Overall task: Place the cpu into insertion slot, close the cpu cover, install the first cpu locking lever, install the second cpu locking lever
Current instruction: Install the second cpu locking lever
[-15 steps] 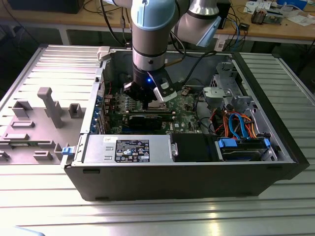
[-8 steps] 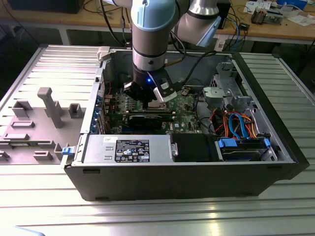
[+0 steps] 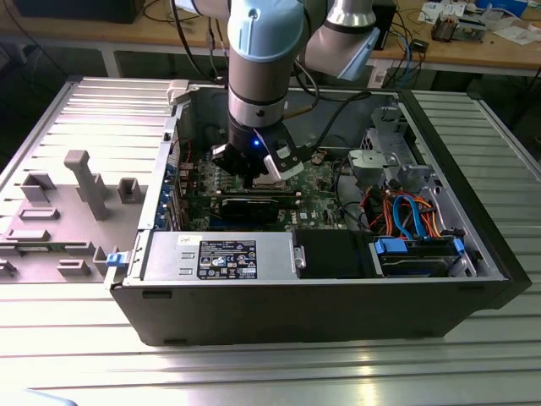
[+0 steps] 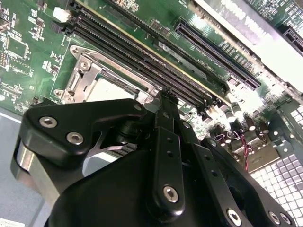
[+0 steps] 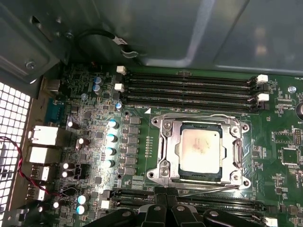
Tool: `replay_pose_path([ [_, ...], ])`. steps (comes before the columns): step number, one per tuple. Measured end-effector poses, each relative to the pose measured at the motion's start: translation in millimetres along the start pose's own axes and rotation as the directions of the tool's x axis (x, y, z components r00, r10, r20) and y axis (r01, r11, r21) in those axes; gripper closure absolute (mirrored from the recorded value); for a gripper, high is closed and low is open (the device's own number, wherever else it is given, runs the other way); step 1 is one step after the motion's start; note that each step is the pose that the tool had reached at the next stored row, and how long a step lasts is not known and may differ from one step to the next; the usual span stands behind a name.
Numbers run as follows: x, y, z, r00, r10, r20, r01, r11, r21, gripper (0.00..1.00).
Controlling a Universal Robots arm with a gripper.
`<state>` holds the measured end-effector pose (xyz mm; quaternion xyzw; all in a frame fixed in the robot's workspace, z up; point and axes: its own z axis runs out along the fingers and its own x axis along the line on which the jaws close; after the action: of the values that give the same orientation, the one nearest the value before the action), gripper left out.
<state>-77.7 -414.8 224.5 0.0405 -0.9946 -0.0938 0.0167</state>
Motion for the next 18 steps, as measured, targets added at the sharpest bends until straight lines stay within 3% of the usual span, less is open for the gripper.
replay_pose_path([
  [1,0.0,-1.7,0.1,1.0000,0.000,0.0004,0.000,1.0000,-0.0061,0.89],
  [6,0.2,-5.5,2.1,1.0000,-0.001,0.0005,0.001,0.9999,-0.0150,0.89],
  [10,0.9,-6.0,5.0,1.0000,-0.002,0.0020,0.002,0.9995,-0.0322,0.89],
  [15,4.0,-8.9,11.2,1.0000,-0.007,0.0017,0.007,0.9992,-0.0403,0.89],
  [18,6.6,-9.7,14.6,0.9996,-0.027,-0.0006,0.027,0.9981,-0.0545,0.89],
])
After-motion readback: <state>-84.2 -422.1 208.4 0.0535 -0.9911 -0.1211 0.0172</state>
